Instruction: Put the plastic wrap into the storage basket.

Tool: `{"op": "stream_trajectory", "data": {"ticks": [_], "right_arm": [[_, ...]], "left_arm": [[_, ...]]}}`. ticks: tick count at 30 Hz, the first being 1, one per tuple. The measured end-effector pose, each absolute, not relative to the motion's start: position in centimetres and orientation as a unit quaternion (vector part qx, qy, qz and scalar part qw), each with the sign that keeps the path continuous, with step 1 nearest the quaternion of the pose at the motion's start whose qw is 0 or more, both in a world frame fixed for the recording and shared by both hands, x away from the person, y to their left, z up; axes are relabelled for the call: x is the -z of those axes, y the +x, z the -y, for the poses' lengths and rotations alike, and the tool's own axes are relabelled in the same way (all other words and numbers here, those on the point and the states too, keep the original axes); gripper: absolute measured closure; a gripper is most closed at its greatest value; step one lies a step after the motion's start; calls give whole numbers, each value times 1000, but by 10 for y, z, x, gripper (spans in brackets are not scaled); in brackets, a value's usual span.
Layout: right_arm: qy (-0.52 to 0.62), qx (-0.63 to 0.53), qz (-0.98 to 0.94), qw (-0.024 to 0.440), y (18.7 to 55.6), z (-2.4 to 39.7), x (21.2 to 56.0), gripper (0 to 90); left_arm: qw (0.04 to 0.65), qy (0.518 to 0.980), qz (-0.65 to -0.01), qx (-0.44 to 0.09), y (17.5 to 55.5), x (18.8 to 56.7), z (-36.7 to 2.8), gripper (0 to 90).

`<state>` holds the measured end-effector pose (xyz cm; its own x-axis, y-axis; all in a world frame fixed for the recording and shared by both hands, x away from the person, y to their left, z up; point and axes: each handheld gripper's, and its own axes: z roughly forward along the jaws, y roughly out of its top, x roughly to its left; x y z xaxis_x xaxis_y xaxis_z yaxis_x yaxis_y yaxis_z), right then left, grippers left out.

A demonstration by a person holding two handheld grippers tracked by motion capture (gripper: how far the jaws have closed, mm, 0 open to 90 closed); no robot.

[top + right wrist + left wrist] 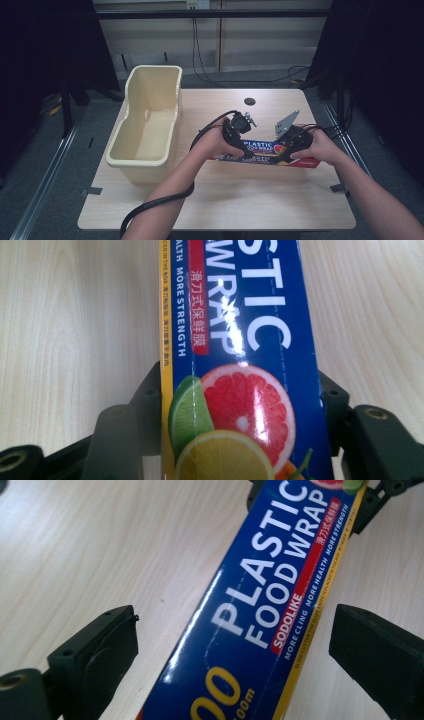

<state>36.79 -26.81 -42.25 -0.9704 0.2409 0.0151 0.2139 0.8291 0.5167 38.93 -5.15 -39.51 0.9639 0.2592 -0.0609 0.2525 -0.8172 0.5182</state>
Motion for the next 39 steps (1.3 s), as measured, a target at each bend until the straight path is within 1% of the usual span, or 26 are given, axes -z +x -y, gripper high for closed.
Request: {"op": "stream_trajectory", "data": {"ticks": [6, 12, 13, 18, 19, 20, 25, 32, 35, 39], "right_arm": [[113, -271, -956, 23, 367, 268, 420, 419], [102, -266, -958, 21, 366, 266, 419, 418], [100, -266, -958, 21, 366, 266, 418, 418], [96, -266, -959, 22, 366, 265, 418, 417], [96, -265, -959, 22, 366, 265, 418, 417], [92, -264, -960, 21, 366, 265, 417, 417], [85, -259, -962, 23, 365, 262, 417, 417], [79, -265, -961, 26, 364, 261, 415, 416], [72, -262, -962, 29, 364, 260, 415, 415], [65, -270, -960, 22, 364, 262, 416, 412]], "left_arm": [[250, 960, -126, 2, 389, 400, 57, 72], [242, 962, -125, 10, 388, 404, 61, 122], [233, 966, -112, 12, 388, 403, 60, 143], [237, 965, -114, 18, 387, 405, 60, 178], [234, 967, -101, 17, 387, 405, 60, 186], [235, 966, -107, 16, 386, 405, 61, 200], [220, 970, -102, 23, 385, 405, 64, 227], [228, 968, -99, 27, 383, 406, 66, 286], [217, 971, -93, 35, 382, 405, 66, 307], [214, 971, -100, 41, 378, 403, 67, 333]]}}
